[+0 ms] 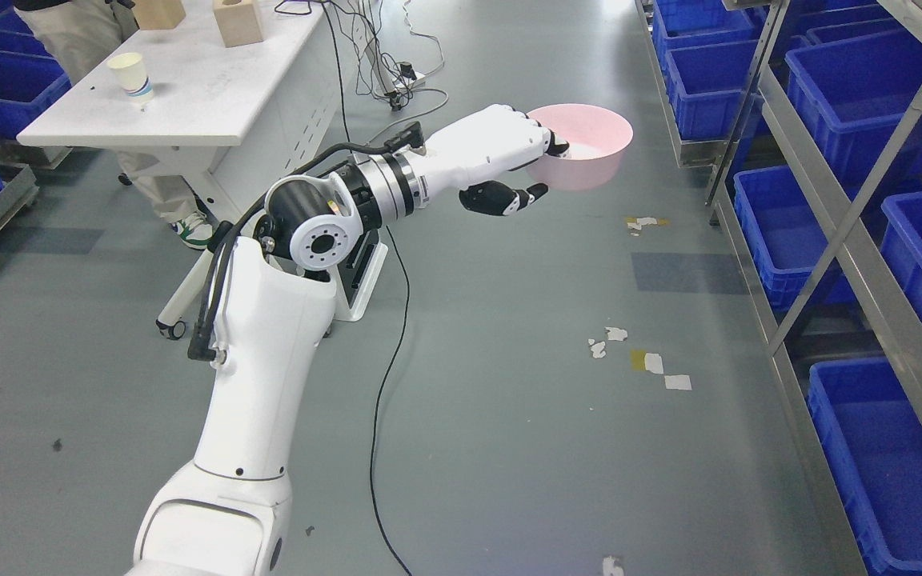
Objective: Stack pink IKEA bowl on shelf middle layer
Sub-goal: 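Hold the pink bowl raised in the left hand while the robot drives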
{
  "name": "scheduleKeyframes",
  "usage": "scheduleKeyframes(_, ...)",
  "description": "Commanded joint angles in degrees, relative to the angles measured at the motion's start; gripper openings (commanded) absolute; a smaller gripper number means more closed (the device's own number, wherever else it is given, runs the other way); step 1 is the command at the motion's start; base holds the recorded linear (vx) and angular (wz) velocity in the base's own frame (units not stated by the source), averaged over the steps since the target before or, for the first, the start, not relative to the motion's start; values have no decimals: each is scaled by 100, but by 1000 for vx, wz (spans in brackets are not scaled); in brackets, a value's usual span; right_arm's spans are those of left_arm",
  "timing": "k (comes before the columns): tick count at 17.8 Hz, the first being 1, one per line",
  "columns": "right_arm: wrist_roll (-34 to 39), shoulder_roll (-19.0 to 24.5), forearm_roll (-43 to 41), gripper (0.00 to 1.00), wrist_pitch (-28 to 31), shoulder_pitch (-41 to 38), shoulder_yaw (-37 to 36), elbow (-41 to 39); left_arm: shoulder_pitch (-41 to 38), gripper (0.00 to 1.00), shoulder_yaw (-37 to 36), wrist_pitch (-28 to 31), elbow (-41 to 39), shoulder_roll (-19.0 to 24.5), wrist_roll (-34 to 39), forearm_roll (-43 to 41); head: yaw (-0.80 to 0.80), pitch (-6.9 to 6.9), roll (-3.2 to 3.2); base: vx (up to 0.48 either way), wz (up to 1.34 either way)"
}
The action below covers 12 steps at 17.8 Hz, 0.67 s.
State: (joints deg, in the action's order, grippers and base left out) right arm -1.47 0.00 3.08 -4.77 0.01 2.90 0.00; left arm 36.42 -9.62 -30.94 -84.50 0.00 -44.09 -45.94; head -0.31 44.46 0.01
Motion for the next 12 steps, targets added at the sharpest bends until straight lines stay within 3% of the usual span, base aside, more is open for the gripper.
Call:
scheduleKeyframes(1,-2,-100,0,100,2,-133,0,-100,-3,3,47,0,4,100,-12,-2,0,0,0,226,-110)
scheduleKeyframes(5,-2,-100,0,100,2,-133,0,-100,-29,3,320,-9,4,100,-47,-20,0,0,0,282,-183)
scheduleKeyframes(12,-2,-100,0,100,2,-133,0,-100,-135,3,127,-79,-14,100,-47,-11,0,0,0,263,20)
